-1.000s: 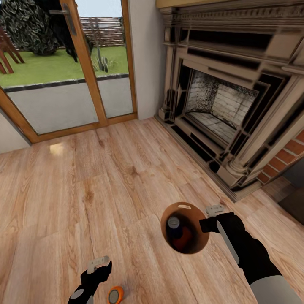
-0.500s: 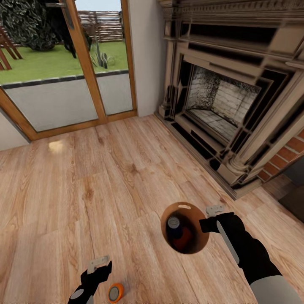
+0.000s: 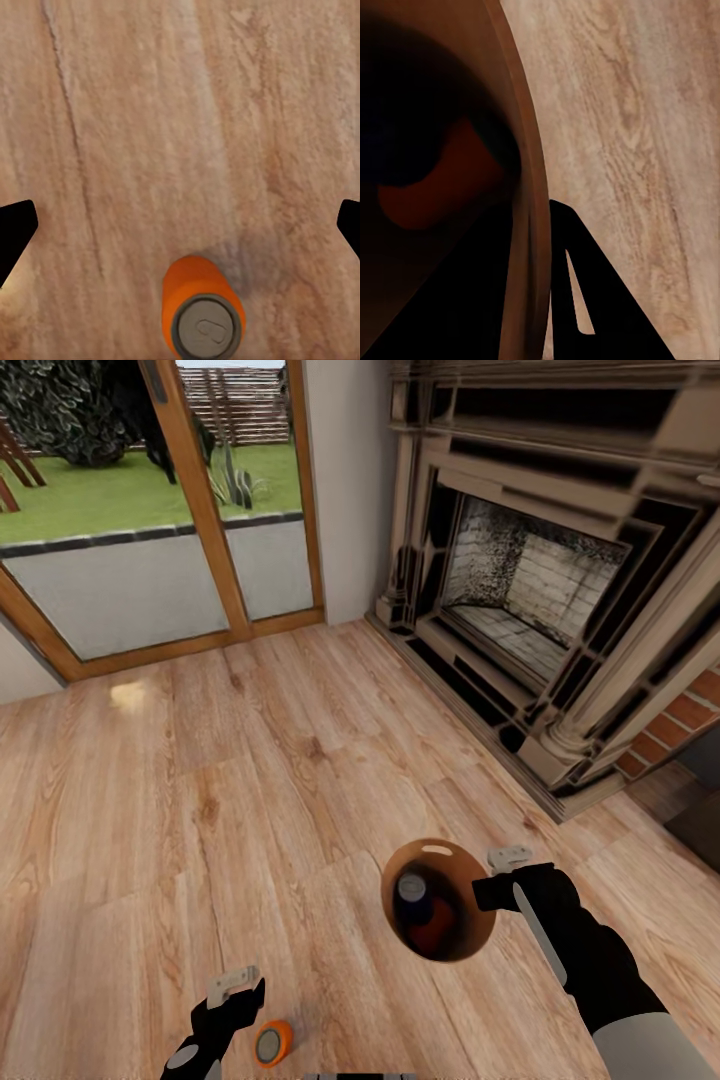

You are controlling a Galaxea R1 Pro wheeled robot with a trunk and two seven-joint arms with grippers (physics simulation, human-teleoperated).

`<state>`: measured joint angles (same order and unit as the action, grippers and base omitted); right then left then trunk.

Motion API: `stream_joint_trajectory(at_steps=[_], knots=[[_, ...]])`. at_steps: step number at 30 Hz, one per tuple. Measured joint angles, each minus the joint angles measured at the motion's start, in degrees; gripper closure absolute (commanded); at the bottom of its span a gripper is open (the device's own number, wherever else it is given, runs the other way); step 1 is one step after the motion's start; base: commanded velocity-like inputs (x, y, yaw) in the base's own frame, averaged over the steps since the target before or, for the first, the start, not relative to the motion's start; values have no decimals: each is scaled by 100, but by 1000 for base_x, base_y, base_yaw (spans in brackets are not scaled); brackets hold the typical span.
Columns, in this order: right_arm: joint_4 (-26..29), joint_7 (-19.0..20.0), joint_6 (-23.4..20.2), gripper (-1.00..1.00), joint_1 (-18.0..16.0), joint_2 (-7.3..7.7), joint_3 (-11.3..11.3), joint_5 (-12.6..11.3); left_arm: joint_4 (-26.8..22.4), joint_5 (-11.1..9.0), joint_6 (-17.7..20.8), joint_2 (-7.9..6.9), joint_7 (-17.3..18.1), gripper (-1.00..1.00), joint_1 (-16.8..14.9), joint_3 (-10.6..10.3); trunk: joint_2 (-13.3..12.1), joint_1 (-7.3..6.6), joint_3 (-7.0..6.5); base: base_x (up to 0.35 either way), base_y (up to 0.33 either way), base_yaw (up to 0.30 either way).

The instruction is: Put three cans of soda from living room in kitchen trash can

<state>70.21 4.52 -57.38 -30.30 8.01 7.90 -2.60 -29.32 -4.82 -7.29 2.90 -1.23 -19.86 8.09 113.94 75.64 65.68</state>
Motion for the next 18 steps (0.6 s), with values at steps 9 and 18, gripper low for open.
stream_joint_trajectory(at_steps=[9, 18], knots=[[0, 0, 0, 100, 0, 0, 0, 5, -2, -1, 0, 0, 0, -100, 0, 0, 361, 198, 244, 0, 0, 0], [1, -1, 0, 100, -1, 0, 0, 3, 4, 1, 0, 0, 0, -100, 0, 0, 523, 286, 397, 0, 0, 0]])
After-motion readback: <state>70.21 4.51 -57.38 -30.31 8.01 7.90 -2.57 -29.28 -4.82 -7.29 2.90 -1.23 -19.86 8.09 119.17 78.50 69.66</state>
